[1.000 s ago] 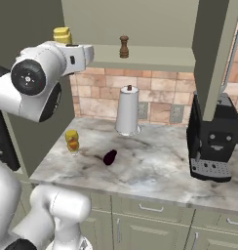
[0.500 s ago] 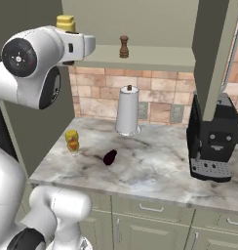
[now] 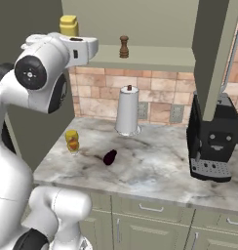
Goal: There are various items on the counter. Only move the condiments/shakers into the cabinet.
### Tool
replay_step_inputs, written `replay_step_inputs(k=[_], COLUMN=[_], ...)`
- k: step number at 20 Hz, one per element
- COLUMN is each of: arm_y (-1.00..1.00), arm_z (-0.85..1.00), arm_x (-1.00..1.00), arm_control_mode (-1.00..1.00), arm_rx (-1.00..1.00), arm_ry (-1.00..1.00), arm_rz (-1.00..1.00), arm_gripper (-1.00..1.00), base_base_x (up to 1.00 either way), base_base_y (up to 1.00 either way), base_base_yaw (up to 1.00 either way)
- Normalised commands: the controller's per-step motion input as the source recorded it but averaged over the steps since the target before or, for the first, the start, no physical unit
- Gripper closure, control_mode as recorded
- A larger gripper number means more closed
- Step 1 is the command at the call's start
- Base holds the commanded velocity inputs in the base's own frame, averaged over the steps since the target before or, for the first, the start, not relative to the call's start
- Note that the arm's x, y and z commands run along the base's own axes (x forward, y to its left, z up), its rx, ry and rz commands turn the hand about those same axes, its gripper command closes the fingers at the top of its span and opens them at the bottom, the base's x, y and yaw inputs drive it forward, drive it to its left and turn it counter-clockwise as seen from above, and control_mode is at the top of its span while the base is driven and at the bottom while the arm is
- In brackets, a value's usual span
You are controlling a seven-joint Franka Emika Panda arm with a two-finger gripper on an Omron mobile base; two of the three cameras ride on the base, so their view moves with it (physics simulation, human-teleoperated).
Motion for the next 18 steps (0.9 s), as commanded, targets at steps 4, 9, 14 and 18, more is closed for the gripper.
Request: replay_step_inputs(k=[4,9,14,18], arm_y=[0.0,0.08,0.13,0.09], arm_z=[0.0,0.0,0.0,-0.07], arm_x=[0.27,0.34,0.31,0.21], arm_control_mode=[-1.0,-1.0,-1.0,-1.0], arm_rx=[0.0,0.0,-0.01,-0.02], arm_ry=[0.04,0.06,0.03,0.0], arm_rz=[-0.01,-0.02,-0.02,0.0], arm_gripper=[1.0,1.0,1.0,1.0], base_base_x=[0.0,0.0,0.0,0.0], base_base_y=[0.0,0.0,0.0,0.0], base_base_yaw=[0.0,0.0,0.0,0.0])
